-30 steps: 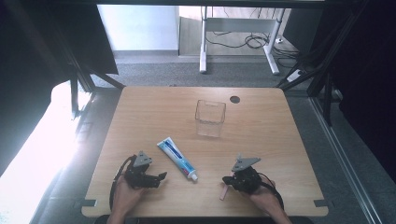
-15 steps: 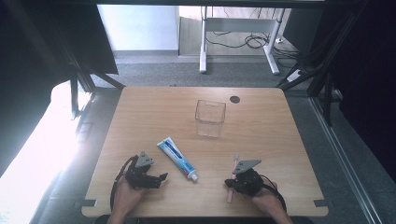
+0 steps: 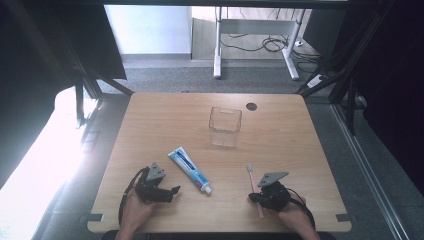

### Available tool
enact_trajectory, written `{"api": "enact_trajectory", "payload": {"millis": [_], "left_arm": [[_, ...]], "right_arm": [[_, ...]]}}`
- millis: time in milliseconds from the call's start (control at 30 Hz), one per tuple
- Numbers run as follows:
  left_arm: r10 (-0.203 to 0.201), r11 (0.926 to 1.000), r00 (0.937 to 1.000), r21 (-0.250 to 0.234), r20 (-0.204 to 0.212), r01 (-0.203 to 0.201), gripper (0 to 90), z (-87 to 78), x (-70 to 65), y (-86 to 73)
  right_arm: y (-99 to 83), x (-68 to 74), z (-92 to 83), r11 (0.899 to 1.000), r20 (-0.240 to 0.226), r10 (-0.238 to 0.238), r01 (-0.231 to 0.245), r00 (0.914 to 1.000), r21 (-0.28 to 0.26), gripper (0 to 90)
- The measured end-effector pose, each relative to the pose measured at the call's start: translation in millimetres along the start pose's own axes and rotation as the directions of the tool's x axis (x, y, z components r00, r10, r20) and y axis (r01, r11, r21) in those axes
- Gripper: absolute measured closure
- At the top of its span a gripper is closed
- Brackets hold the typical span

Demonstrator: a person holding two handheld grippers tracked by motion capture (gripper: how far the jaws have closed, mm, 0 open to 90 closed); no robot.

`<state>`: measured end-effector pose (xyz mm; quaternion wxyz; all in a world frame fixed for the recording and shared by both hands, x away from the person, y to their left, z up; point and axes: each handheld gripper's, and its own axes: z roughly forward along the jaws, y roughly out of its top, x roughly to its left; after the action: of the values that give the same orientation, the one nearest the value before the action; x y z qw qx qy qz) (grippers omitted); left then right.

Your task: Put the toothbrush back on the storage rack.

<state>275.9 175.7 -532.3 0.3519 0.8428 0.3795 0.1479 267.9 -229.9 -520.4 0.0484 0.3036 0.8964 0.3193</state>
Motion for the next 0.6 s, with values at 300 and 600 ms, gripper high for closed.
{"api": "enact_trajectory", "payload": {"millis": [300,600], "left_arm": [[0.018,0.9997,0.9998,0.017,0.007,-0.018,13.4,2.4,-2.0,0.1],[0.028,0.9992,0.9996,0.027,0.004,-0.028,13.5,3.5,-2.8,0.2]], "right_arm": [[-12.2,-14.7,-13.0,0.999,0.021,0.044,-0.044,0.9988,-0.002,89.7],[-21.1,-30.0,-23.4,0.997,0.055,0.073,-0.073,0.9958,-0.002,89.6]]}}
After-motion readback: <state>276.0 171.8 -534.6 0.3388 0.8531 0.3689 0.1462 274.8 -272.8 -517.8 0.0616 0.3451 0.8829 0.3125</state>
